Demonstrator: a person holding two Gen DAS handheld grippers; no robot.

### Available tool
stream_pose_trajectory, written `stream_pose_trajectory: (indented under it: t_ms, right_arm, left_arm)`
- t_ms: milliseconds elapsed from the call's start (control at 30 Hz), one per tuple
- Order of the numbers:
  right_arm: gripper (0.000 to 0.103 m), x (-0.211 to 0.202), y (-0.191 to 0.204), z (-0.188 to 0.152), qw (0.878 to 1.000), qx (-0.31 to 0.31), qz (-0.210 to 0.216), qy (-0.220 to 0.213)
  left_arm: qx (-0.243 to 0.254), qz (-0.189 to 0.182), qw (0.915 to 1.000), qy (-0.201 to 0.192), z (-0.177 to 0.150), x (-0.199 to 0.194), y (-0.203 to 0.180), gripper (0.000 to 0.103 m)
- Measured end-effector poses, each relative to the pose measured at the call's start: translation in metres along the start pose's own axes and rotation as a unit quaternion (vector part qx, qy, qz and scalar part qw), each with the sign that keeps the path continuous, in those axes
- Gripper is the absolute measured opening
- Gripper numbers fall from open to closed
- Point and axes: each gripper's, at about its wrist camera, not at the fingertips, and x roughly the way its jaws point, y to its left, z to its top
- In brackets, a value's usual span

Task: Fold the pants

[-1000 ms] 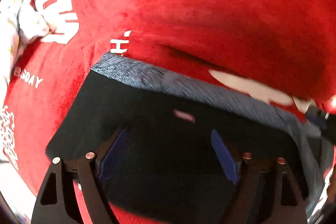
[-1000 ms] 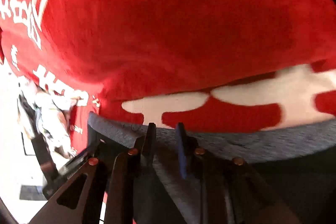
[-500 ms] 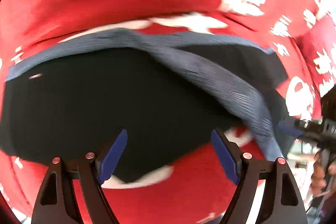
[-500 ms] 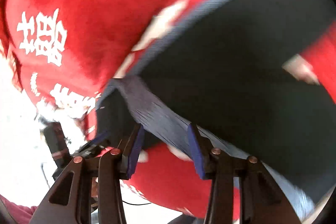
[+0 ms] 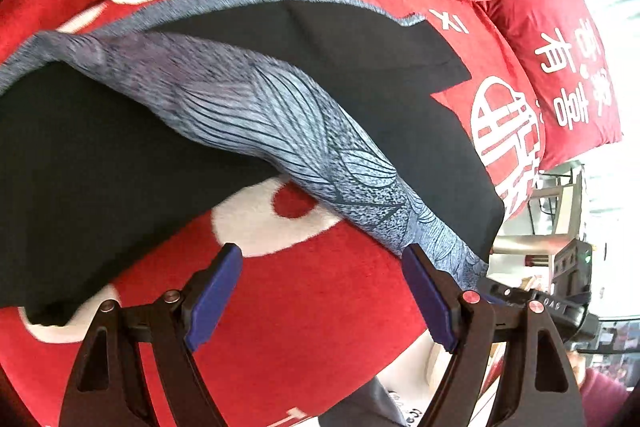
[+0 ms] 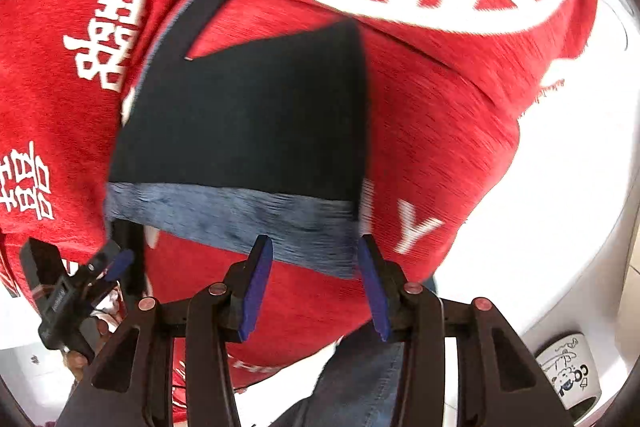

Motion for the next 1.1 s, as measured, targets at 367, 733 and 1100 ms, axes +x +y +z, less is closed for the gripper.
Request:
stream_pose_trajectory:
  t_ms: [367, 733, 1100]
  right_arm:
    - [0.031, 0.027, -0.029, 0.024, 0.986, 0.018, 0.140, 0.086]
    - [0.011, -0.033, 0.032, 0.118, 0.957, -0.007, 0.275, 0.091]
    - [0.011, -0.017, 0.125, 0.269, 0.951, -0.062, 0.284, 0.102]
  left_arm:
    - [-0.016, -0.051, 0.9984, 0.019, 0.022, 0.040, -0.037, 0.068]
    - [-0.025, -0.053, 0.9980, -0.022, 0.088, -0.004, -0.070, 0.032]
    - [-0.049, 0.067, 0.9907, -0.107, 0.153, -0.045, -0.065, 0.066]
